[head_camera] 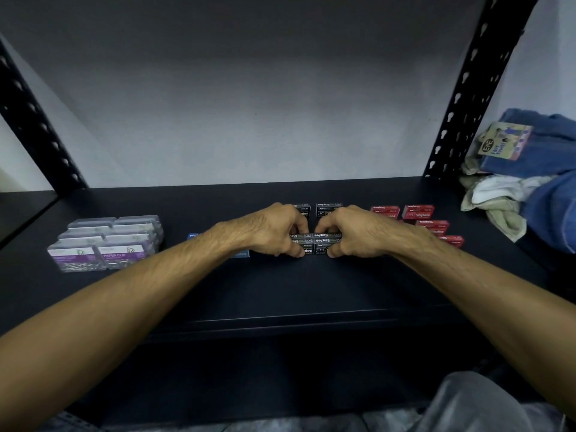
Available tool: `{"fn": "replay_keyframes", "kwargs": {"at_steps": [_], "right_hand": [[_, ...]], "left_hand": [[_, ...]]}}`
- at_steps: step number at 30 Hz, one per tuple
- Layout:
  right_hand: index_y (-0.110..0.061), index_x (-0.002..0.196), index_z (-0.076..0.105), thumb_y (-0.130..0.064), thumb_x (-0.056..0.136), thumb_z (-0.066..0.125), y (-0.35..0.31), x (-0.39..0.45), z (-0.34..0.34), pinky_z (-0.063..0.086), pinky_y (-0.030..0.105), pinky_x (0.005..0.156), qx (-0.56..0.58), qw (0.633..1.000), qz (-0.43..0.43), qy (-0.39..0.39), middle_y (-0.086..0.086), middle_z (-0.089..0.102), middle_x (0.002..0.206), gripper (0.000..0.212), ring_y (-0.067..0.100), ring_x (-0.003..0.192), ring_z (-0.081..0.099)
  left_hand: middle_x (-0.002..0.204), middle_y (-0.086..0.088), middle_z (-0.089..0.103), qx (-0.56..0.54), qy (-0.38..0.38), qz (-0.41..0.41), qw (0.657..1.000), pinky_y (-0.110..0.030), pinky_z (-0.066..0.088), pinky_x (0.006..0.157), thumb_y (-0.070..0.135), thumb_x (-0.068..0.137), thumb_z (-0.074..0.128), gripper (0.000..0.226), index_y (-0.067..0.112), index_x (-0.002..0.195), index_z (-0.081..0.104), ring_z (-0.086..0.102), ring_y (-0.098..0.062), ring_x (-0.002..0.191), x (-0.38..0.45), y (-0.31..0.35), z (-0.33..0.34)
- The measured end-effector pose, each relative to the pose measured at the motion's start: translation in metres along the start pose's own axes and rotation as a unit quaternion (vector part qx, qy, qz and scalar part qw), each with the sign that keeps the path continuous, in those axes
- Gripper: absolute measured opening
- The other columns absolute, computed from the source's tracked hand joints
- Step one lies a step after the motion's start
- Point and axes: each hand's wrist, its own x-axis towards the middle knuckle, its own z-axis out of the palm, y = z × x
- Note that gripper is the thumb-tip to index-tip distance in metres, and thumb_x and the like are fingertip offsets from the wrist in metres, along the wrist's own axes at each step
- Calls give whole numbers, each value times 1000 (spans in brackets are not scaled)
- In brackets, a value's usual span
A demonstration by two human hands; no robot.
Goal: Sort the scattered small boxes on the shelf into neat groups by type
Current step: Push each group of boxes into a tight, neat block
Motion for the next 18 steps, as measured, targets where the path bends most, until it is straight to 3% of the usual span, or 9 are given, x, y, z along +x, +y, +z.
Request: {"fn": "replay_keyframes", "kwargs": {"at_steps": [9, 13, 16, 18], "right_hand": [[-27, 114, 66, -27, 82, 76, -1, -2, 0, 54, 30, 70, -9, 1000, 5, 15, -9, 65, 89, 33, 7, 76, 62], [-30, 128, 59, -41, 79, 76, -3, -4, -5, 54, 31, 75, 2, 1000, 18, 13, -7, 66, 102, 53, 11, 87, 63], [-32, 134, 54, -53, 79, 70, 2, -6, -18, 48, 24, 73, 22, 998, 41, 40, -7, 62, 118, 61, 12, 99, 59], [-31, 132, 56, -54, 82, 67, 7, -3, -27, 49, 28, 84, 41, 996, 49, 65, -6, 62, 119, 56, 13, 102, 59]], "left_hand": [[72, 2, 71, -12, 2, 4, 1000, -22, 50, 57, 33, 80, 79, 26, 25, 103, 70, 62, -5, 50, 2, -4, 3], [91, 8, 69, -4, 1, 7, 1000, -20, 47, 66, 50, 79, 76, 38, 27, 109, 70, 64, -4, 75, -2, -5, -7], [91, 10, 69, -35, 44, -4, 998, -17, 46, 61, 56, 81, 70, 38, 27, 105, 71, 61, 6, 60, -3, -7, -25], [87, 5, 71, -71, 73, -10, 995, -21, 50, 54, 49, 86, 69, 30, 22, 99, 72, 59, 1, 48, 2, -12, -36]]}}
